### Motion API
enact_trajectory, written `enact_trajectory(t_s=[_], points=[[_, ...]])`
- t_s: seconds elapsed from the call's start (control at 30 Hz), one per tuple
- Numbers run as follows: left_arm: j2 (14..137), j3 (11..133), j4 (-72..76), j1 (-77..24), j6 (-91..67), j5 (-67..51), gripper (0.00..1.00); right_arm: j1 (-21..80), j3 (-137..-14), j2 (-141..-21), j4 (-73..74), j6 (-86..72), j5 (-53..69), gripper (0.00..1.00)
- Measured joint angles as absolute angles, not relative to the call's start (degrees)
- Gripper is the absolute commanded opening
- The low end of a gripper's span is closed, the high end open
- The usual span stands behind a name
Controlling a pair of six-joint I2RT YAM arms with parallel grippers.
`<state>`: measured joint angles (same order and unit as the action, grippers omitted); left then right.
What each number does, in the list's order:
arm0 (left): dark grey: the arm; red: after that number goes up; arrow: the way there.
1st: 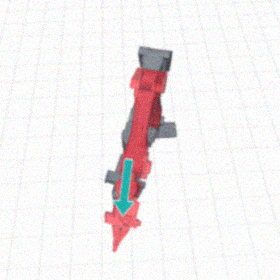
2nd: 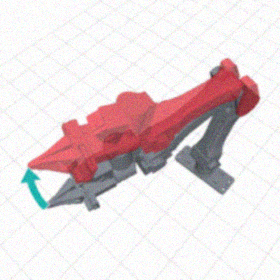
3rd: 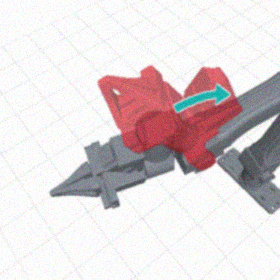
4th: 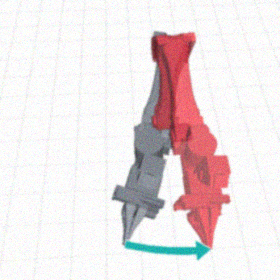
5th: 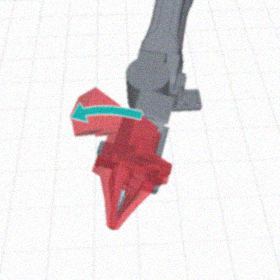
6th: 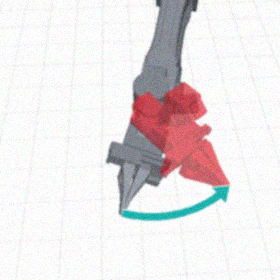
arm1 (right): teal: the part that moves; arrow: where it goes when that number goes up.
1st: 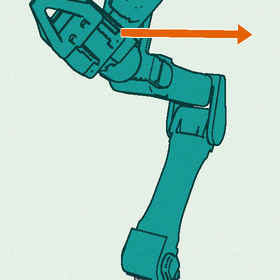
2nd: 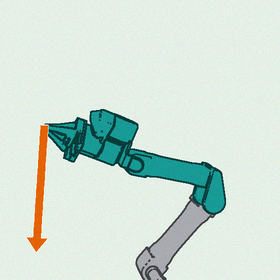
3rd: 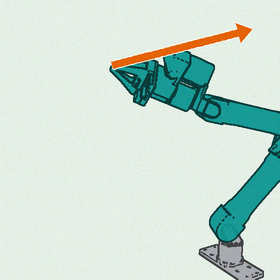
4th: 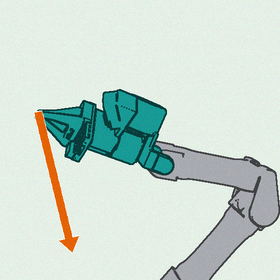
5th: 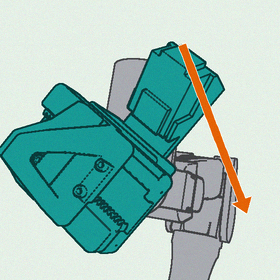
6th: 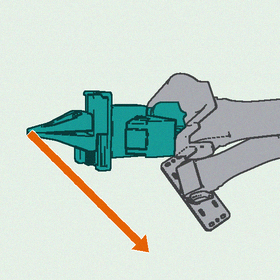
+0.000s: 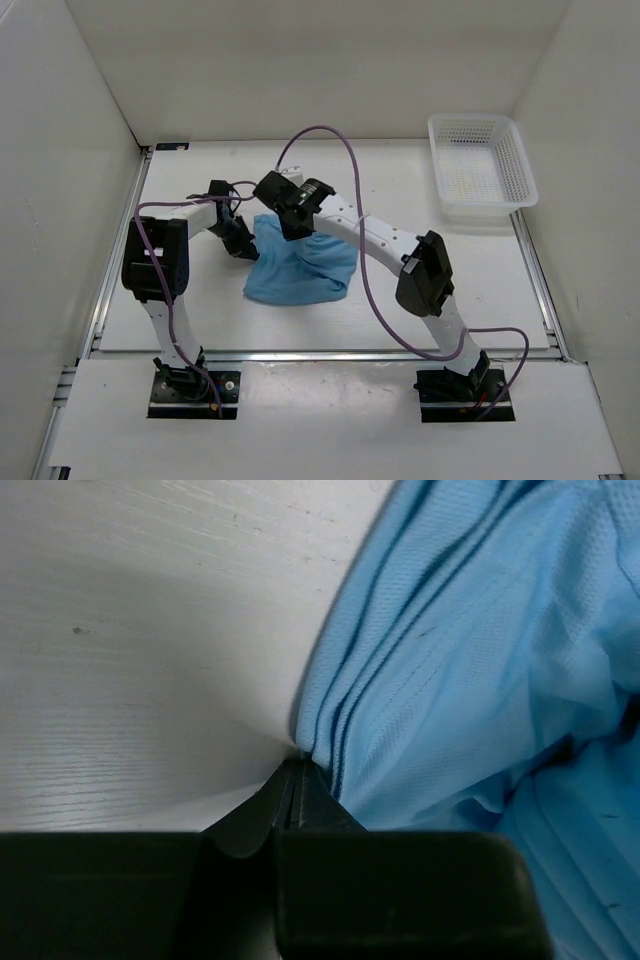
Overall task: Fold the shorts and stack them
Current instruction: Fold the shorts
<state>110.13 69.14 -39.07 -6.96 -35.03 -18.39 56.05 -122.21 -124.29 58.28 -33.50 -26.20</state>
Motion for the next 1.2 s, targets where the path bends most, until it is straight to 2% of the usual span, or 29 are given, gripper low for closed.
enact_trajectory(t_s=[0.07,0.13,0.2,0.23,0.27,0.4,0.43,0.5,0.53,0.63,0.73,0.83,0.87,0.9,0.93,1.03,1.2], points=[[110.15,69.14,-38.98,-6.96,-35.03,-18.52,0.10,56.69,-124.79,-126.26,58.65,-33.36,-25.82,0.00],[110.15,69.14,-38.96,-6.96,-35.03,-18.57,0.10,57.14,-127.20,-127.98,58.35,-32.77,-24.67,0.21],[110.15,69.14,-38.96,-6.96,-35.03,-18.59,0.10,57.52,-127.72,-128.53,57.10,-31.81,-22.37,0.37],[110.13,69.14,-38.96,-6.94,-35.03,-18.61,0.10,57.69,-127.70,-128.53,55.99,-30.94,-20.69,0.55],[110.08,69.10,-38.94,-6.87,-35.03,-18.63,0.12,57.82,-127.26,-128.27,54.22,-30.28,-19.16,0.63],[109.10,68.20,-38.76,-5.41,-34.98,-18.68,0.30,58.37,-116.66,-122.15,44.62,-28.53,-15.55,0.66],[108.60,67.90,-38.92,-4.62,-34.65,-18.50,0.40,58.54,-111.55,-118.74,42.24,-28.32,-15.31,0.65],[107.42,67.51,-39.68,-2.50,-34.04,-18.04,0.43,58.48,-100.12,-110.43,37.71,-28.29,-15.05,0.58],[106.56,67.51,-40.47,-1.34,-33.87,-17.56,0.54,58.04,-94.91,-105.75,36.86,-28.49,-14.96,0.54],[102.87,69.06,-43.92,1.21,-32.64,-14.90,0.57,53.65,-84.71,-94.26,35.14,-30.30,-14.83,0.23],[99.85,75.29,-47.77,0.14,-30.46,-11.51,0.54,46.87,-80.27,-90.11,34.20,-32.40,-15.18,0.22],[99.70,84.68,-50.54,-5.48,-27.75,-8.49,0.57,41.93,-76.05,-90.45,34.24,-34.46,-15.05,0.53],[100.01,87.37,-51.31,-7.81,-27.11,-7.51,0.71,41.15,-74.89,-90.67,34.59,-35.18,-14.63,0.73],[100.64,90.19,-52.03,-10.37,-26.30,-6.63,0.83,40.34,-73.73,-91.02,34.83,-35.81,-13.98,0.80],[101.43,92.42,-52.51,-12.38,-25.54,-6.31,1.00,39.22,-72.93,-91.31,34.98,-36.05,-12.99,0.84],[105.58,97.78,-53.76,-18.35,-24.84,-5.78,1.00,35.33,-72.07,-92.73,34.44,-36.62,-7.86,0.91],[116.51,104.53,-56.16,-21.67,-24.16,-5.54,1.00,27.14,-72.05,-97.43,30.65,-36.45,2.61,0.93]])
